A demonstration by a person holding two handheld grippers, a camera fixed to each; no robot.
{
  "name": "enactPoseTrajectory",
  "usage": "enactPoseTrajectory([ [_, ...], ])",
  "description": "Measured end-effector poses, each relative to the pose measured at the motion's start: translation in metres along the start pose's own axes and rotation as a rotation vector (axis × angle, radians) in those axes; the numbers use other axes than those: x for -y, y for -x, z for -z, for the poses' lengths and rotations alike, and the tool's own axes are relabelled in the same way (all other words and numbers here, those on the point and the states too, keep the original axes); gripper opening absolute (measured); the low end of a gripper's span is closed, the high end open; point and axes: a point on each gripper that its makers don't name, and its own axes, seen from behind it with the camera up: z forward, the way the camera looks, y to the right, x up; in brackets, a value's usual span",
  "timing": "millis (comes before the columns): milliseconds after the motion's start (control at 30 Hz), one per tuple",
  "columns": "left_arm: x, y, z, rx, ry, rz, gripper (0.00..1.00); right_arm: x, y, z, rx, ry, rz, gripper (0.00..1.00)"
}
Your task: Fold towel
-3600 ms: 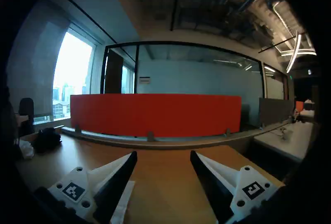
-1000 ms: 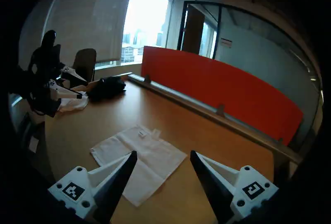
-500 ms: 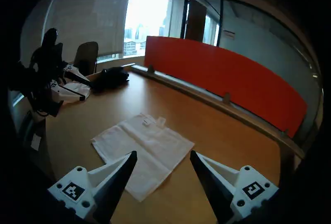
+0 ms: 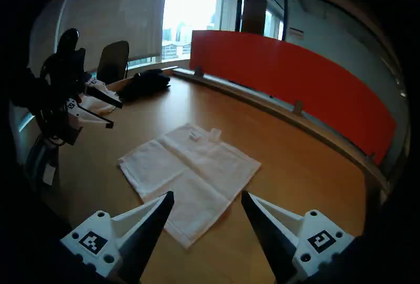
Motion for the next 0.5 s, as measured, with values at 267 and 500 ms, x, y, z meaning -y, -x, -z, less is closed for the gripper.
enactPoseTrajectory([
  [267, -0.010, 0.031, -0.015, 0.055, 0.026, -0.011, 0.92, 0.009, 0.025, -0.017, 0.036, -0.015, -0.002, 1.00],
  [500, -0.014, 0.055, -0.028, 0.102, 0.045, -0.015, 0.92, 0.016, 0.047, -0.028, 0.073, -0.027, -0.002, 1.00],
])
